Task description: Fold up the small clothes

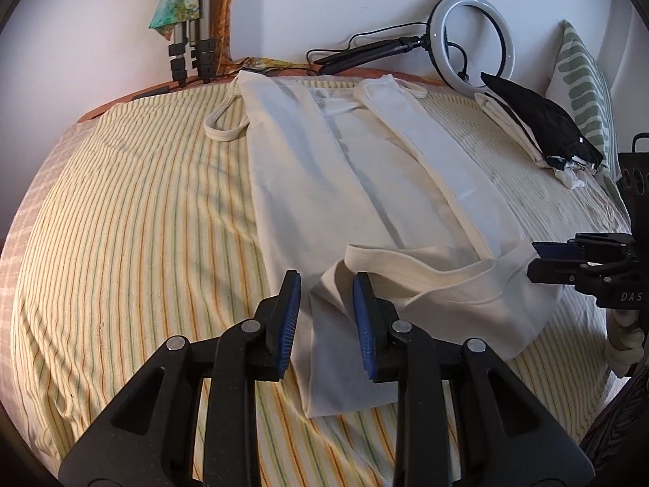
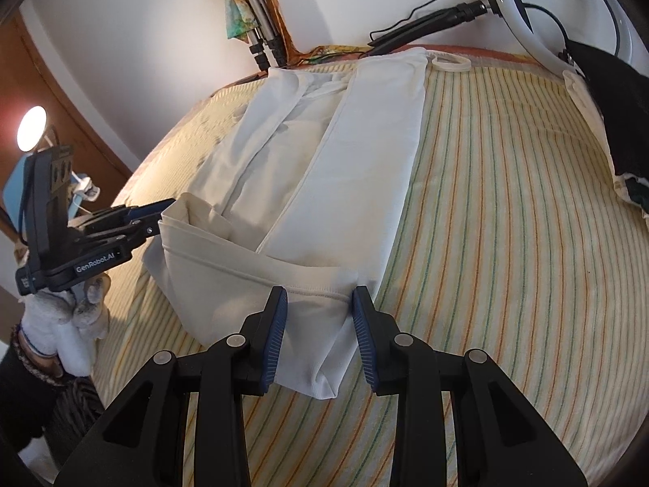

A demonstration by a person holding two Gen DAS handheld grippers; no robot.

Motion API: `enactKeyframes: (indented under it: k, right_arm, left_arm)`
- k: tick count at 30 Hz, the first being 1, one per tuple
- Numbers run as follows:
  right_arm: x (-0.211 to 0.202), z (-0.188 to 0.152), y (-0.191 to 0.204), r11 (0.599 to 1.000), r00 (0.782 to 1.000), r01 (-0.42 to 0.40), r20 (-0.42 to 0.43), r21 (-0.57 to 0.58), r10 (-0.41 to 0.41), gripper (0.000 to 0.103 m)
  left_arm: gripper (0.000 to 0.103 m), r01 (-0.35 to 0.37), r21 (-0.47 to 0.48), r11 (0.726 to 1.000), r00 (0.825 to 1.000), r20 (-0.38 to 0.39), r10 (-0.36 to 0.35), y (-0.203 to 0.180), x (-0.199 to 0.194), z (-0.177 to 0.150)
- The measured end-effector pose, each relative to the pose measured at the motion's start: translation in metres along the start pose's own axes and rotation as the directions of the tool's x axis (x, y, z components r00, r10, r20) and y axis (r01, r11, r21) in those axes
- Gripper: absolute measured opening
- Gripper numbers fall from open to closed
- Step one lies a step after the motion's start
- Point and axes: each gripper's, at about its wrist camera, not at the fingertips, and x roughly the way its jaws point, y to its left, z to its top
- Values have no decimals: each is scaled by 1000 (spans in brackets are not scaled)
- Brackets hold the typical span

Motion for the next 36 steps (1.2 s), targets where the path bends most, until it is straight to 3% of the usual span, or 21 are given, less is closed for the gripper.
enactKeyframes:
  k: [1, 3, 5, 8, 16, 27, 33, 36]
  right_arm:
    - [1, 0, 2, 1000, 1000, 8, 0, -10, -8, 17]
    - [1, 0, 3, 999, 1000, 29, 5, -23, -28, 12]
    - [0, -1, 4, 999, 999, 39, 13, -27, -39, 8]
    - [-4, 0, 6, 998, 998, 54, 32, -38, -53, 6]
    - [-17, 11, 15, 996, 993, 68, 98, -57, -63, 5]
    - [-12, 15, 11, 990, 987, 135, 96, -49, -130, 5]
    - [-17, 10, 36, 946, 960, 258, 167, -196, -227, 5]
    - [-15, 14, 32, 955, 963, 236, 177, -179, -205, 4]
  left_arm:
    - [25, 3, 14, 1000, 1000, 3, -3, -3, 0, 0]
    - [25, -5, 45, 999, 1000, 9, 5, -8, 0, 0]
    - [5, -7, 61, 998, 1000, 9, 6, -11, 1, -1]
    - [2, -3, 41, 999, 1000, 15, 2, -9, -2, -1]
    - [1, 34, -64, 997, 995, 99, -28, 8, -30, 13]
    - [0, 3, -76, 997, 998, 67, 2, 11, -19, 12]
    - [0, -7, -64, 998, 998, 66, 11, 8, -18, 12]
    - [0, -11, -80, 997, 998, 62, 16, 12, -15, 14]
